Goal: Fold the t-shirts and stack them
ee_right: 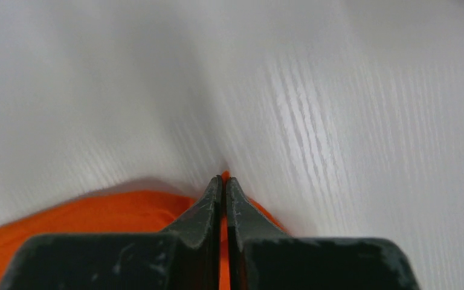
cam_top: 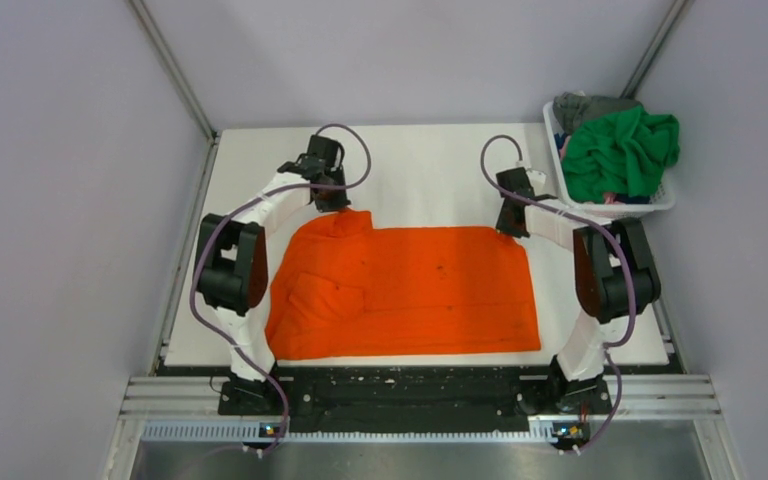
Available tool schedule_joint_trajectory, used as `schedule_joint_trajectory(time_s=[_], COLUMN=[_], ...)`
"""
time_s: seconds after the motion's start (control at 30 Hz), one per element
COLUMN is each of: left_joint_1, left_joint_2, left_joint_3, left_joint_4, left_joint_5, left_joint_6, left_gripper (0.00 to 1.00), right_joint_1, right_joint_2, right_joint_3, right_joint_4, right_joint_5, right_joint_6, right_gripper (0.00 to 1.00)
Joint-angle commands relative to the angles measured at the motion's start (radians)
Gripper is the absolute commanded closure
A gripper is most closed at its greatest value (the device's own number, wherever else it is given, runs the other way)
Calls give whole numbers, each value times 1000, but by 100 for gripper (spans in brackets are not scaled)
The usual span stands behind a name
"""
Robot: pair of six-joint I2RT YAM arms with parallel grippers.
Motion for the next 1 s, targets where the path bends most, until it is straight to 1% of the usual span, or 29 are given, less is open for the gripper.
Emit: schedule_joint_trajectory(time_s=[0.0,0.17,0.37,0.47,0.57,0.73,0.97], left_joint_1=[-44,-72,-85,-86,-87,-87,-86], left_joint_2=[-151,-315,-589,-719,-836,-993,-1118], left_joint_3=[-75,-265,-515,-624,-711,-790,-774], left_joint_4=[36,82,106,116,105,53,-52], left_joint_5=[13,12,13,13,-38,-72,-81], left_joint_6=[40,24,-19,-69,-117,-163,-257], left_gripper=[100,100,100,100,100,100,100], right_joint_1=[43,79,83,82,78,65,64], right_joint_2=[-131,-248,-389,-455,-505,-560,-588], right_joint_3=[-55,-154,-253,-269,-269,-279,-277], right_joint_4=[3,-12,-74,-121,-154,-160,-154], right_joint_5=[-16,-14,39,97,137,143,132], right_joint_6=[-25,-18,-4,-4,-8,-28,-90], right_gripper=[100,100,100,100,100,100,100])
